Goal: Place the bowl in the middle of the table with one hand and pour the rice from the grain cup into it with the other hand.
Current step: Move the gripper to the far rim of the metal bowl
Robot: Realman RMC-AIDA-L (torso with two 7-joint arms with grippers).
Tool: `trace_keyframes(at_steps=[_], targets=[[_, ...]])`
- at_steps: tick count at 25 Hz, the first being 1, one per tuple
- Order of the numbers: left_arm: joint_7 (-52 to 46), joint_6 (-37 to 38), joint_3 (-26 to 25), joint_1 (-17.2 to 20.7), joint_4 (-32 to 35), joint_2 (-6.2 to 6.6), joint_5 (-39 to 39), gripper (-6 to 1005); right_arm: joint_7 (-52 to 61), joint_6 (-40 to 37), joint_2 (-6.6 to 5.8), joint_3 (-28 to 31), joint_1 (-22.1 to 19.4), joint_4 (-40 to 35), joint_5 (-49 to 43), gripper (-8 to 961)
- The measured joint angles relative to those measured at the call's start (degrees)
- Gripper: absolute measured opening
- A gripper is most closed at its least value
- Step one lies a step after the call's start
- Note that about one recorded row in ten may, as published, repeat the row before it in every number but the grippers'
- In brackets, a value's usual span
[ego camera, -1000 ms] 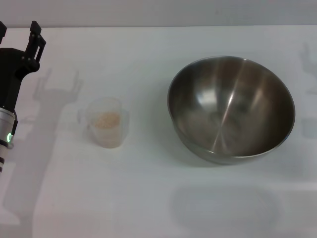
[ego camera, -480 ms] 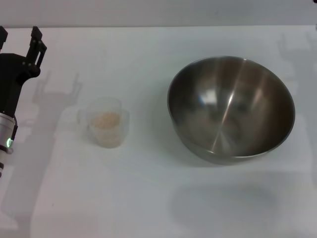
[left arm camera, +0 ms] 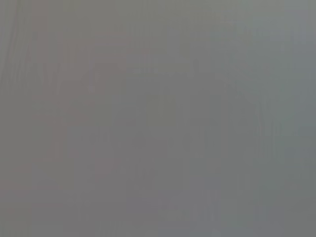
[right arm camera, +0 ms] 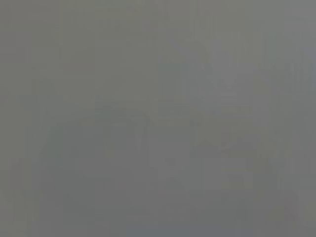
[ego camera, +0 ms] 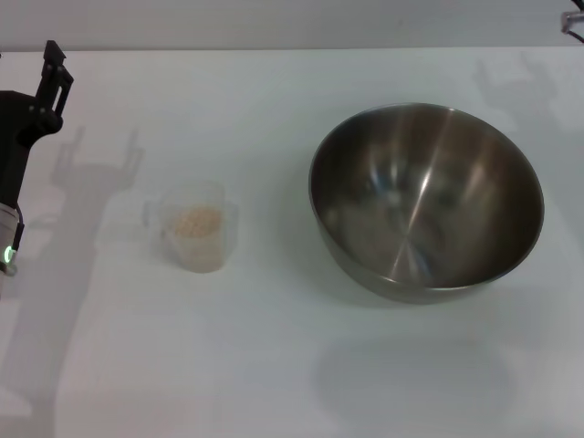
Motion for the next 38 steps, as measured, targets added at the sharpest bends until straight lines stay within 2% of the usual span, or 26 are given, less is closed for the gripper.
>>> trace_keyframes(at_steps=[1,2,9,10,11,12,14,16,17,20,21,26,38], targets=[[-0.1,0.1,-0.4,-0.1,-0.1,0.04,0.0,742,0.1,10.1,0.00,3.0,-0.5,-4.6,0.1,662],[-0.1,0.1,-0.4,-0.1,-0.1,0.04,0.0,742,0.1,10.1,0.00,3.0,-0.5,-4.6,0.1,662],[-0.2,0.2,-1.8,-0.6,-0.5,0.08,-0.1,742,2.2,44.6,-0.40,16.3,1.8,-17.0,0.2,661],[-0.2,0.3,-2.0,-0.7,-0.5,0.07,0.0,742,2.3,49.1,-0.42,18.4,2.7,-18.1,0.2,661],[-0.2,0.3,-2.0,-0.7,-0.5,0.07,0.0,742,2.2,57.9,-0.64,22.7,5.0,-18.9,0.2,661],[-0.2,0.3,-2.2,-0.8,-0.5,0.06,-0.1,742,2.2,57.9,-0.64,22.7,5.0,-18.9,0.2,661],[-0.2,0.3,-2.6,-1.4,-0.5,0.01,0.0,742,1.8,65.1,-0.99,27.1,7.8,-18.4,0.2,661],[-0.2,0.3,-2.6,-1.7,-0.6,0.00,0.0,742,-0.3,73.4,-1.61,33.7,12.5,-15.7,0.2,660],[-0.2,0.3,-2.6,-1.8,-0.6,0.00,0.0,742,-0.3,73.4,-1.61,33.7,12.5,-15.7,0.2,660],[-0.2,0.3,-2.7,-2.0,-0.6,-0.01,0.0,742,-2.9,79.1,-2.19,37.7,16.5,-11.9,0.2,660],[-0.2,0.4,-2.7,-2.1,-0.6,-0.01,0.0,742,-3.6,81.5,-2.88,38.6,18.6,-9.0,0.0,660],[-0.2,0.6,-2.7,-2.2,-0.6,-0.01,0.0,743,-4.1,83.8,-4.05,38.7,21.3,-4.1,-0.4,659],[-0.3,0.8,-2.7,-1.9,-1.9,-0.01,0.0,743,-7.9,86.3,-4.19,38.3,24.7,3.5,-3.4,658]])
